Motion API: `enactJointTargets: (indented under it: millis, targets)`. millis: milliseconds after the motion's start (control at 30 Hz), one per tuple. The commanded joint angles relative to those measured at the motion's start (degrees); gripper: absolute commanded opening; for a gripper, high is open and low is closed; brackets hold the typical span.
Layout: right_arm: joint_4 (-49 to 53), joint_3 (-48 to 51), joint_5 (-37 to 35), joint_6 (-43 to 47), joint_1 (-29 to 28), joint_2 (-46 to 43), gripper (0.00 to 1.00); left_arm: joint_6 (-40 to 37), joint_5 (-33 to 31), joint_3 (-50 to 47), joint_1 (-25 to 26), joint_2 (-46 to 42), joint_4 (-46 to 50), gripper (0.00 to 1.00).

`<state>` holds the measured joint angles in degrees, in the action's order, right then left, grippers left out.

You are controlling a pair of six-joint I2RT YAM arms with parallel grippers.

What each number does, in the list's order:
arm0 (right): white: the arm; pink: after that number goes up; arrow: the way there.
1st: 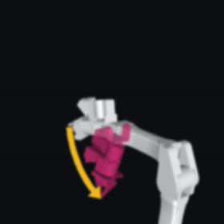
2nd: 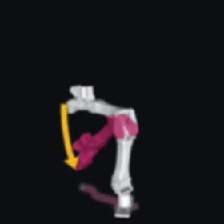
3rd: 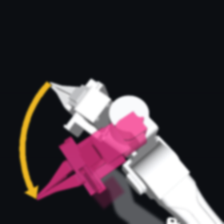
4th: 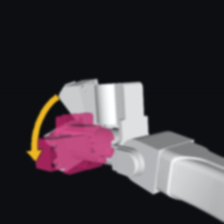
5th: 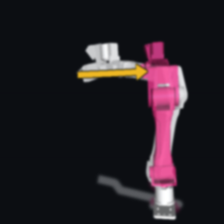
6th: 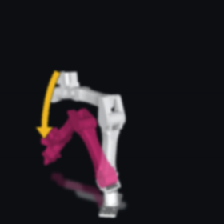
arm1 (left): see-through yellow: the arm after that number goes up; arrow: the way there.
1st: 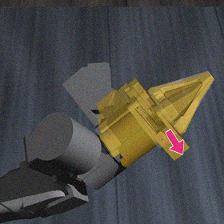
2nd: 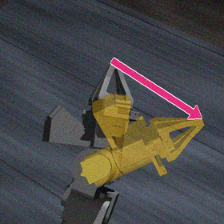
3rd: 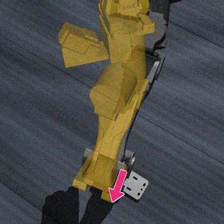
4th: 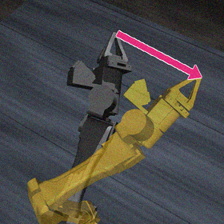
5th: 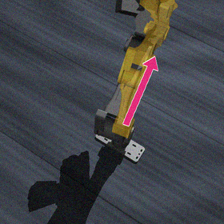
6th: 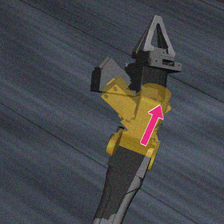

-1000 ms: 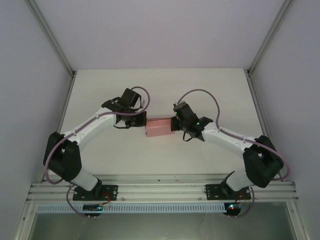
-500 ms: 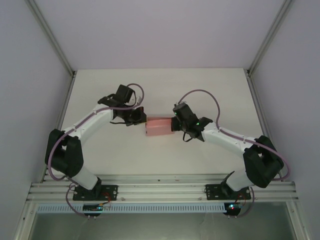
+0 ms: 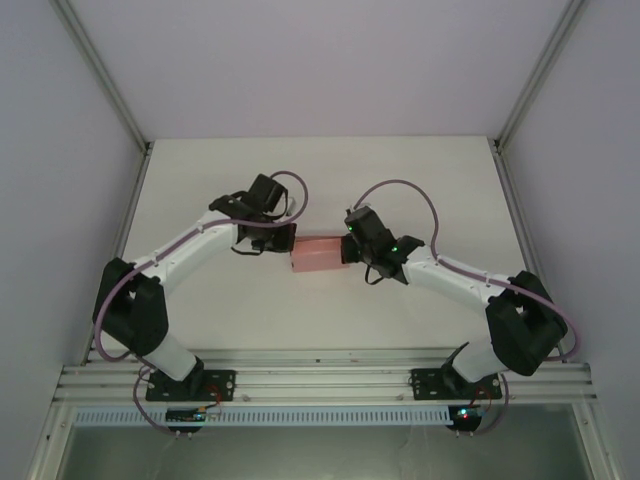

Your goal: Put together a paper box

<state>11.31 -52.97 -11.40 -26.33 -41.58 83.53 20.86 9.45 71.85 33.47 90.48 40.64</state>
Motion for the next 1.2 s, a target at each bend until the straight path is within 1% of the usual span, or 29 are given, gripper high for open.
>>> enactJointTargets:
  millis: [0, 133, 300, 433, 567, 667, 733, 900, 967, 1000, 1067, 1133, 1167]
  targets:
    - [7.22, 2.35, 0.36, 0.84, -0.78, 0.94, 0.00, -2.18, -8.12, 0.48, 0.64, 1.91, 6.49, 0.00]
    - [7.49, 1.99, 0.33, 1.44, -0.82, 1.02, 0.00, -2.07, -9.82, 1.98, 0.68, 0.30, 6.32, 0.00]
    - [6.91, 2.15, -0.01, 1.50, -1.00, 0.96, 0.00, -2.76, -7.60, 0.52, 0.89, -0.18, 4.00, 0.00]
    - [6.51, 2.34, -0.71, 1.45, -1.49, 0.94, 0.00, -2.57, -7.82, 0.03, 2.83, 1.39, 3.83, 0.00]
    - [5.65, 2.71, -0.84, 0.93, -1.96, 0.93, 0.00, -1.83, -6.82, -0.41, 5.78, 2.44, 1.38, 0.00]
    - [4.73, 3.44, -1.51, 0.82, -2.55, 0.59, 0.00, -1.09, -6.93, -1.22, 6.41, 3.22, 1.33, 0.00]
    - [4.01, 4.24, -2.02, 0.79, -2.84, 0.08, 0.00, -0.78, -7.83, -2.60, 6.48, 3.13, 1.37, 0.00]
    - [3.57, 5.42, -2.92, 1.43, -3.10, -0.73, 0.00, -0.31, -14.83, -3.74, 6.95, 1.54, 4.31, 0.00]
    - [2.62, 5.75, -3.08, 2.12, -3.27, -0.99, 0.00, -0.66, -15.15, -4.49, 6.96, 0.59, 3.99, 0.00]
    - [2.19, 5.95, -3.03, 2.01, -3.38, -1.07, 0.00, -0.78, -14.18, -4.98, 6.98, 0.37, 3.35, 0.00]
    - [0.64, 6.75, -1.91, 1.98, -3.46, -1.17, 0.04, -1.09, -11.65, -6.43, 6.95, 0.01, 0.95, 0.00]
    - [0.03, 7.04, 0.16, 1.77, -3.55, -1.43, 0.13, -0.79, -10.25, -7.29, 7.02, 0.05, -0.61, 0.00]
    - [0.07, 6.89, 1.77, 2.19, -3.50, -1.76, 0.15, -0.59, -10.02, -7.26, 6.97, 0.19, -0.80, 0.00]
